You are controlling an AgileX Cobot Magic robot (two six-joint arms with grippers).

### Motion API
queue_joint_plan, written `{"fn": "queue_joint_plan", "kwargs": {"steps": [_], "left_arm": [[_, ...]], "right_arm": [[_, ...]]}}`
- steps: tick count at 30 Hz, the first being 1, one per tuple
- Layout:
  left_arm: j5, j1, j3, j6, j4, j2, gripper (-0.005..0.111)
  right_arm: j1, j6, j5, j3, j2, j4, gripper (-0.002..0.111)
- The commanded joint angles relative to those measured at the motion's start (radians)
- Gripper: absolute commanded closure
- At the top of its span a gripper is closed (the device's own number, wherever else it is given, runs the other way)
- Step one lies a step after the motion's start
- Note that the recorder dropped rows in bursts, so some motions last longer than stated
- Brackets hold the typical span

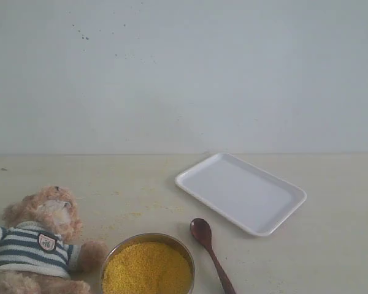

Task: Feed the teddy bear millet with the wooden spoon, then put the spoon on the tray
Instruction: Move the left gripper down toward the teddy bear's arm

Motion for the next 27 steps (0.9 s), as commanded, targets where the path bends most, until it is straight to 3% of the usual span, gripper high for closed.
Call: {"fn": "queue_joint_plan", "kwargs": {"steps": [1,7,17,19,23,26,27], "left_arm": [[-0.054,-0.006,-0.004,-0.013,-0.15,-0.003,0.103],[-0.117,-0.006,-0.004,-0.046,-0.542,-0.003,0.103],[-0.147,-0.006,-0.004,-0.017,-0.476,-0.003,0.103],[-0.265,-0.006,-0.004,-0.057,-0.509,-0.003,0.103],[-0.695,-0.006,-0.004,-0.254,-0.652,-0.003,0.103],[-1.014,-0.006,-0.048,-0.435,-0.572,-0.003,0.103],[-1.049,-0.006,-0.074,-0.452,-0.527,-0.003,0.103]], "right_arm": [[0.019,-0.008,-0.007,-0.001,-0.004,-0.003,0.107],[0.019,-0.008,-0.007,-0.001,-0.004,-0.003,0.107],[0.019,-0.008,-0.007,-0.001,-0.004,-0.003,0.107],[0.019,-0.008,-0.007,-0.001,-0.004,-0.003,0.107],[0.019,-0.008,-0.007,-0.001,-0.004,-0.003,0.107],[0.019,-0.008,-0.007,-0.001,-0.004,-0.003,0.107],[0.019,-0.008,-0.007,-0.001,-0.004,-0.003,0.107]]}}
